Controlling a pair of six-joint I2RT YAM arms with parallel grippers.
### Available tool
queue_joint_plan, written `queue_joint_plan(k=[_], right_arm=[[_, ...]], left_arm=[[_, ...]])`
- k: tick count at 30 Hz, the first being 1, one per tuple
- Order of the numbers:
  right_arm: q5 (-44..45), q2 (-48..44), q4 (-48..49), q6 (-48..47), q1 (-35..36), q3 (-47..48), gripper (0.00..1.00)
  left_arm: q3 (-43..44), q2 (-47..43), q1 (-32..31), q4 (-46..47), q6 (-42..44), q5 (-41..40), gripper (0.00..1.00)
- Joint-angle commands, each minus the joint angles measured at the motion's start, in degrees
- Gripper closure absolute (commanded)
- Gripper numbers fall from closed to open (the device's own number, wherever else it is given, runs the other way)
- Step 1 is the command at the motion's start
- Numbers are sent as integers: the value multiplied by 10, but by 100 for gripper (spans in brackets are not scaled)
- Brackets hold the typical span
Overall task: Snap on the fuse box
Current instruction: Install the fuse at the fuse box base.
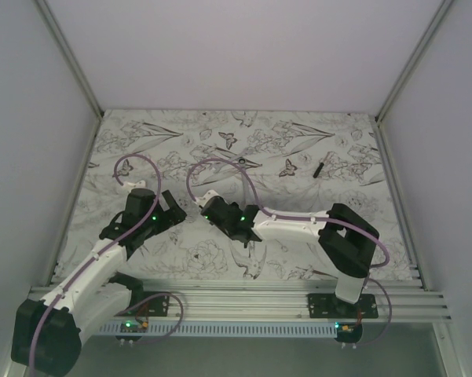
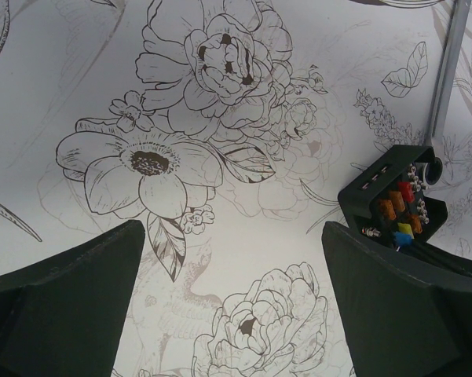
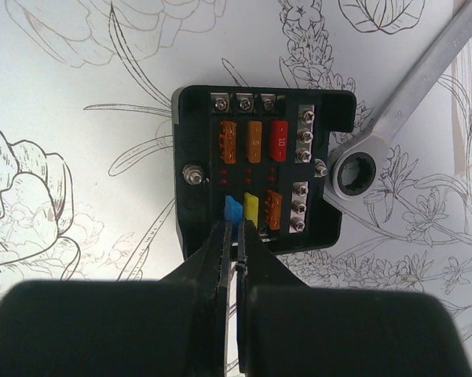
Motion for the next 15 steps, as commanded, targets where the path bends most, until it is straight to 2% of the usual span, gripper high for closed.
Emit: queue_joint_plan(k=[1, 15], right_arm=[[2, 16, -3, -7, 7, 20, 100], [9, 27, -44, -25, 13, 40, 100]], left_arm=[[4, -7, 4, -12, -1, 7, 0], [4, -9, 5, -11, -1, 6, 0]])
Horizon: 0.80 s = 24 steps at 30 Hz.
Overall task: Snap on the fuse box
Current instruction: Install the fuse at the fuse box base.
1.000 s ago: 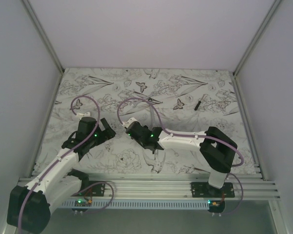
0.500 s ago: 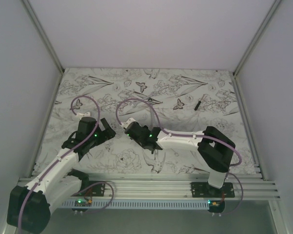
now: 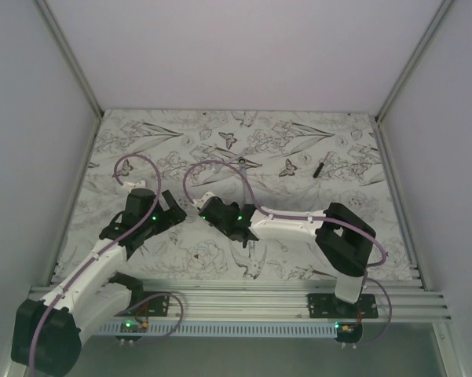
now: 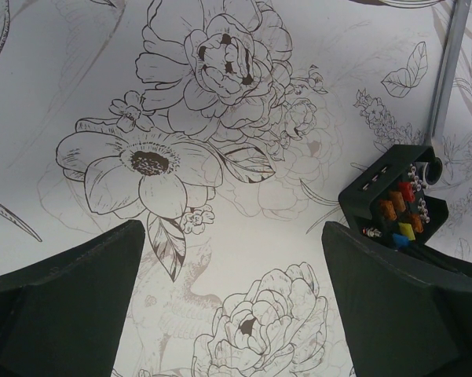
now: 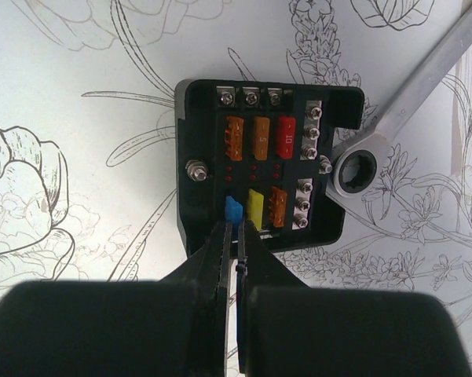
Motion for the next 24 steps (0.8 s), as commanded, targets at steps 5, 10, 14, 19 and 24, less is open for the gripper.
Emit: queue_joint_plan(k=[5, 10, 14, 19, 24], right_arm=[[7, 26, -16, -7, 12, 28, 99], [6, 29, -12, -4, 12, 31, 91], [4, 19, -12, -5, 12, 34, 83], [-11, -16, -15, -10, 8, 31, 74], [-86, -49, -16, -5, -22, 29, 72]], left_arm=[[3, -11, 5, -12, -2, 6, 0], [1, -16, 5, -12, -2, 4, 0], [-1, -21, 5, -12, -2, 3, 0], [0, -18, 5, -12, -3, 5, 0], [2, -14, 5, -12, -2, 8, 0]])
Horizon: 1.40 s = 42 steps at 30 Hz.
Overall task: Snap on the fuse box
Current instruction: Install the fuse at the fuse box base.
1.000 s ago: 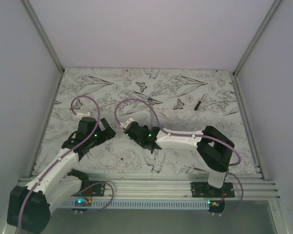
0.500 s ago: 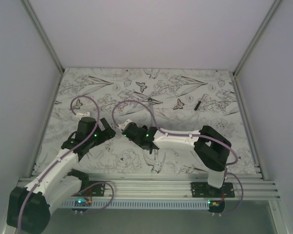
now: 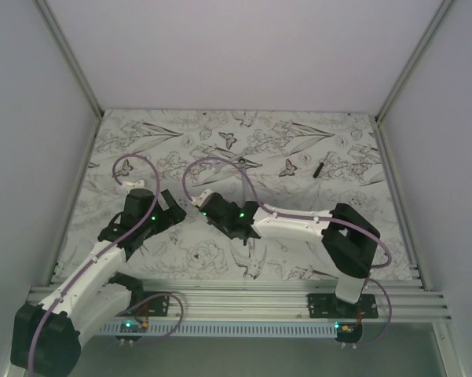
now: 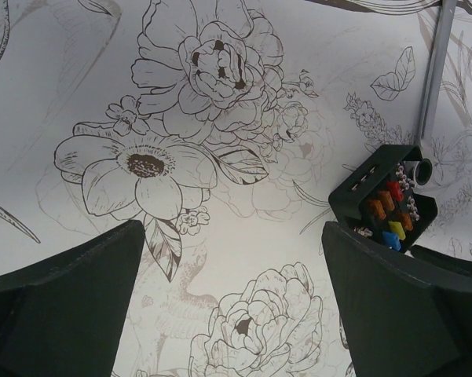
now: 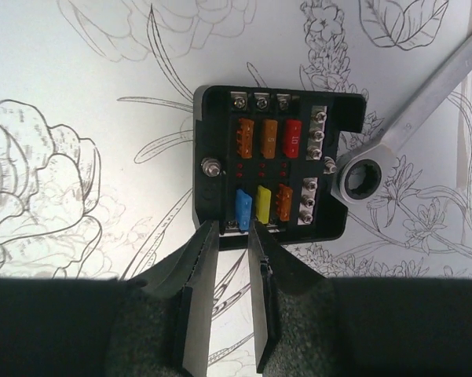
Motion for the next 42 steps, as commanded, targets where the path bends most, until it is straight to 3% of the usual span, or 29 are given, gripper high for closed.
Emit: queue_joint_plan(k=[1, 7, 13, 36, 42], right_arm=[[-75, -48, -3, 4, -28, 14, 72], [-156, -52, -4, 4, -68, 16, 72], [-180, -40, -5, 4, -90, 20, 74], [-185, 11, -22, 9, -97, 33, 90], [-186, 20, -40, 9, -97, 40, 100]], left_arm=[[2, 1, 5, -11, -3, 9, 0], [2, 3, 5, -11, -1, 11, 0], [4, 9, 5, -11, 1, 14, 0], [7, 16, 6, -11, 1, 17, 0], [6, 15, 6, -11, 1, 16, 0]])
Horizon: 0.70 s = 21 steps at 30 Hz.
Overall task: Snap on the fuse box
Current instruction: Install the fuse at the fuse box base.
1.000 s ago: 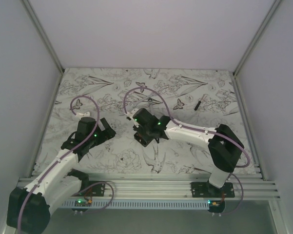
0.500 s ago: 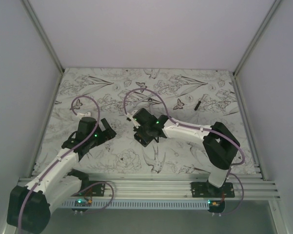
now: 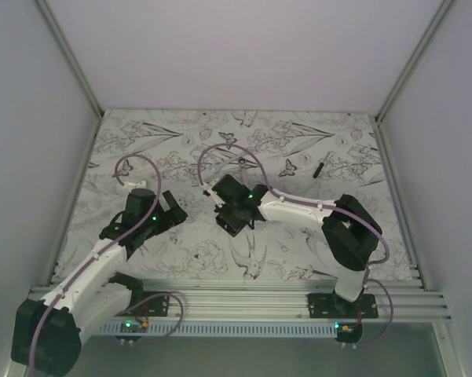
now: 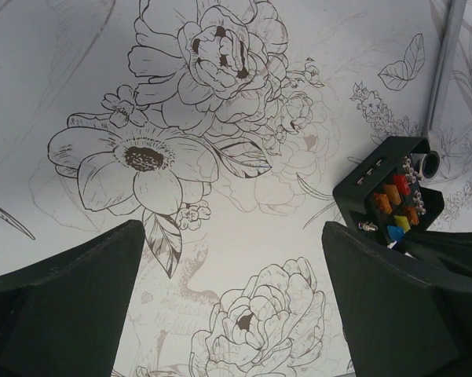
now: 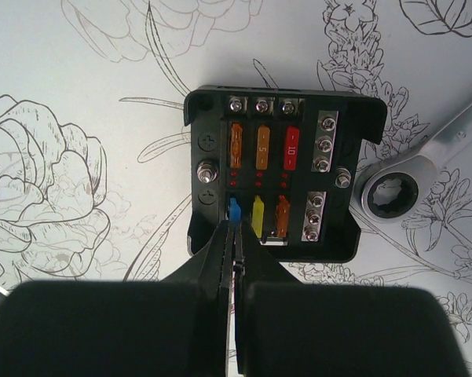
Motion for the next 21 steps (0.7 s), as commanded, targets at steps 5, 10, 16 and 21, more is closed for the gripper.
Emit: queue_joint_plan(k=[5, 10, 16, 21], right_arm=[[-1, 37, -42, 3, -2, 37, 100], [8, 62, -60, -4, 7, 52, 100], [21, 87, -94, -13, 16, 60, 100], [14, 88, -115, -21, 21, 57, 100]], left_arm=[[6, -1, 5, -10, 1, 4, 0], [5, -1, 5, -10, 0, 3, 0], [5, -2, 5, -10, -1, 2, 0], [5, 2, 5, -9, -2, 1, 0]])
